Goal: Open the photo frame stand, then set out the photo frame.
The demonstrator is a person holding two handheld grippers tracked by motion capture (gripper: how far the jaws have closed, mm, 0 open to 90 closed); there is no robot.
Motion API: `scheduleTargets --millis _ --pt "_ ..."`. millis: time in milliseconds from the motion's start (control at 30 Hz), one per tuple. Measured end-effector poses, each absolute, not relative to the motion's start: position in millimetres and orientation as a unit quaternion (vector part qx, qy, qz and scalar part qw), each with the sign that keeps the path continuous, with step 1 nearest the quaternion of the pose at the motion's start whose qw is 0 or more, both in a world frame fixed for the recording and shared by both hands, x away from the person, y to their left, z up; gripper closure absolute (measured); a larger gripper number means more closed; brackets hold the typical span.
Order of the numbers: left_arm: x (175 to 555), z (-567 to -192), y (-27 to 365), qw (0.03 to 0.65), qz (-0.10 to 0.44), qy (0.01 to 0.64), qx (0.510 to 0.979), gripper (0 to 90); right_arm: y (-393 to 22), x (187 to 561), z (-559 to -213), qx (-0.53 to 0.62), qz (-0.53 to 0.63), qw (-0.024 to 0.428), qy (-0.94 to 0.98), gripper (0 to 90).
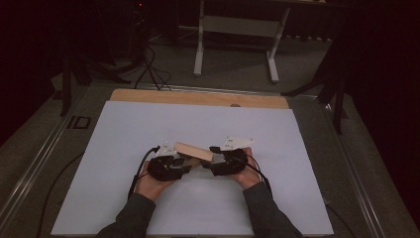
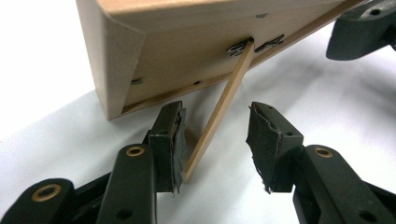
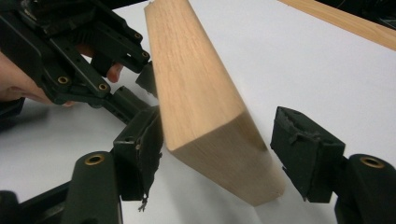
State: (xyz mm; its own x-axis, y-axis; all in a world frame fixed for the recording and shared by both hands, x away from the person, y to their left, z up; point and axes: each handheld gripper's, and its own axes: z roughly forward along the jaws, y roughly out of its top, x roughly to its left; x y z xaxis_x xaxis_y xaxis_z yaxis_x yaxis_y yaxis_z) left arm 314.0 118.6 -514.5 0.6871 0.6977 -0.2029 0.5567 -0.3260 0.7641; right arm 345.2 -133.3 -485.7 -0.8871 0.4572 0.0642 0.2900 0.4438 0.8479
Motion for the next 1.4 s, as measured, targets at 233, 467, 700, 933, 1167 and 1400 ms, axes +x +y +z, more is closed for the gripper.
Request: scheduleTargets --millis 233,467,700,933,1167,1400 --pt "311 -512 120 0.431 0.091 0.385 0.811 55.1 -134 344 -484 0.216 0.480 0.090 0.846 32.2" --pt "309 -507 126 0.438 0.097 0.386 0.806 55.1 -135 344 -482 0.213 0.480 0.092 0.846 30.4" --pt "308 -505 126 0.439 0.101 0.384 0.806 55.2 -137 344 -480 0.211 0.481 0.092 0.846 29.0" --pt "307 -503 126 0.440 0.105 0.381 0.806 56.7 -139 344 -477 0.211 0.481 0.091 0.846 25.7" --pt "306 -503 128 0.440 0.109 0.381 0.806 56.7 -141 343 -474 0.207 0.482 0.092 0.846 24.6" --pt "306 -501 130 0.446 0.113 0.382 0.802 57.4 -143 342 -470 0.203 0.488 0.089 0.844 24.0"
